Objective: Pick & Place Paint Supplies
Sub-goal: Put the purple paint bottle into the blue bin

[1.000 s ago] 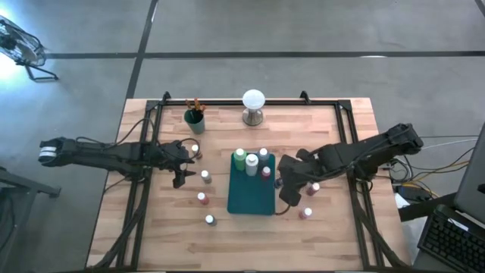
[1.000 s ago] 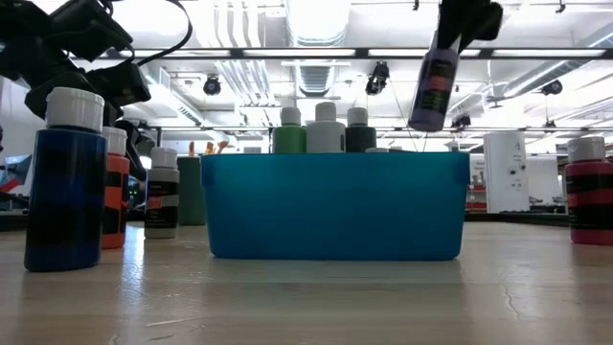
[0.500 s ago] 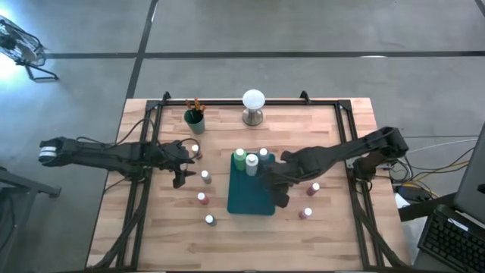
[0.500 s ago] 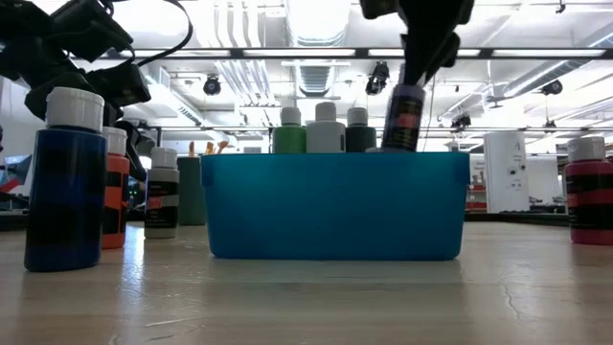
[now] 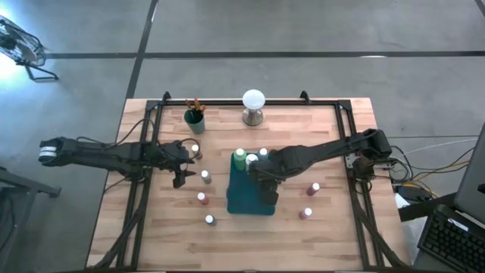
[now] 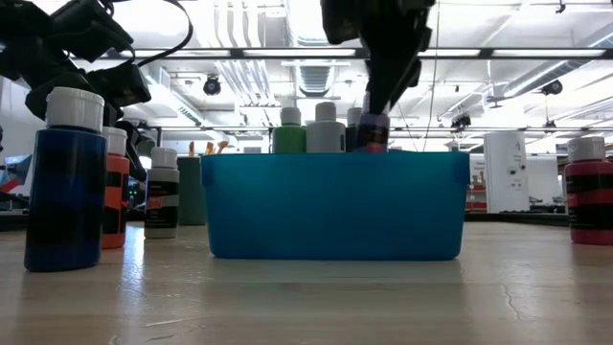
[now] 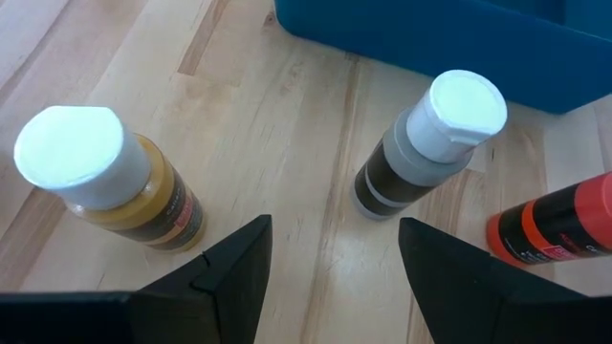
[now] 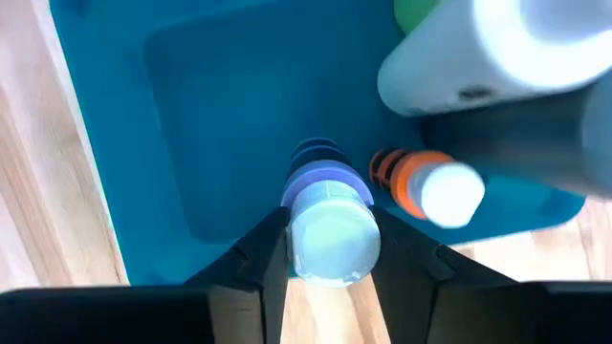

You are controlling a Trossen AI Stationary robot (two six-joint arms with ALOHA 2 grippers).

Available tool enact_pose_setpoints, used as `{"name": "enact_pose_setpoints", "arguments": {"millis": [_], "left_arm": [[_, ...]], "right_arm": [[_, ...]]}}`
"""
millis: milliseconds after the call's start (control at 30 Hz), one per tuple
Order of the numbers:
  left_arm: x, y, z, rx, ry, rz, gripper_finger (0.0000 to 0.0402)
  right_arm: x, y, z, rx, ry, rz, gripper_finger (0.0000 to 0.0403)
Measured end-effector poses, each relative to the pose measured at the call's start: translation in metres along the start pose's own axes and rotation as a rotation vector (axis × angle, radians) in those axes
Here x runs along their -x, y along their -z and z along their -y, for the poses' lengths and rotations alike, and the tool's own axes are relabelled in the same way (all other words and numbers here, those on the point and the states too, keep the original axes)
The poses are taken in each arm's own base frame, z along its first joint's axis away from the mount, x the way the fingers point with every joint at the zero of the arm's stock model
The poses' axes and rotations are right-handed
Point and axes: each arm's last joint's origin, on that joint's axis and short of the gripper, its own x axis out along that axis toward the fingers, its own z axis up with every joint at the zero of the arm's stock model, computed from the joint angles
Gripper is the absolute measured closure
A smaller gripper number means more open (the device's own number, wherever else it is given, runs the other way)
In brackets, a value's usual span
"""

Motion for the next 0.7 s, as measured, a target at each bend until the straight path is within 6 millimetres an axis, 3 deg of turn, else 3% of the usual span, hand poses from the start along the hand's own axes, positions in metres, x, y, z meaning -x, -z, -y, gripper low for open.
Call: {"name": "enact_pose_setpoints", "arguments": {"millis": [200, 467, 700], "left_arm": [[0.0, 0.0, 0.0, 0.0, 0.0, 0.0, 0.0167], [0.0, 0.0, 0.0, 0.0, 0.0, 0.0, 0.0167], [0.0, 0.0, 0.0, 0.0, 0.0, 0.0, 0.0167]], "right_arm": [[-0.003, -0.014, 0.006, -0.031, -0.003, 0.011, 0.0268], [-0.017, -0.021, 0.018, -0.099, 0.019, -0.011, 0.0289], [-0.034, -0.026, 0.019, -0.102, 0.033, -0.052, 0.0263]]}}
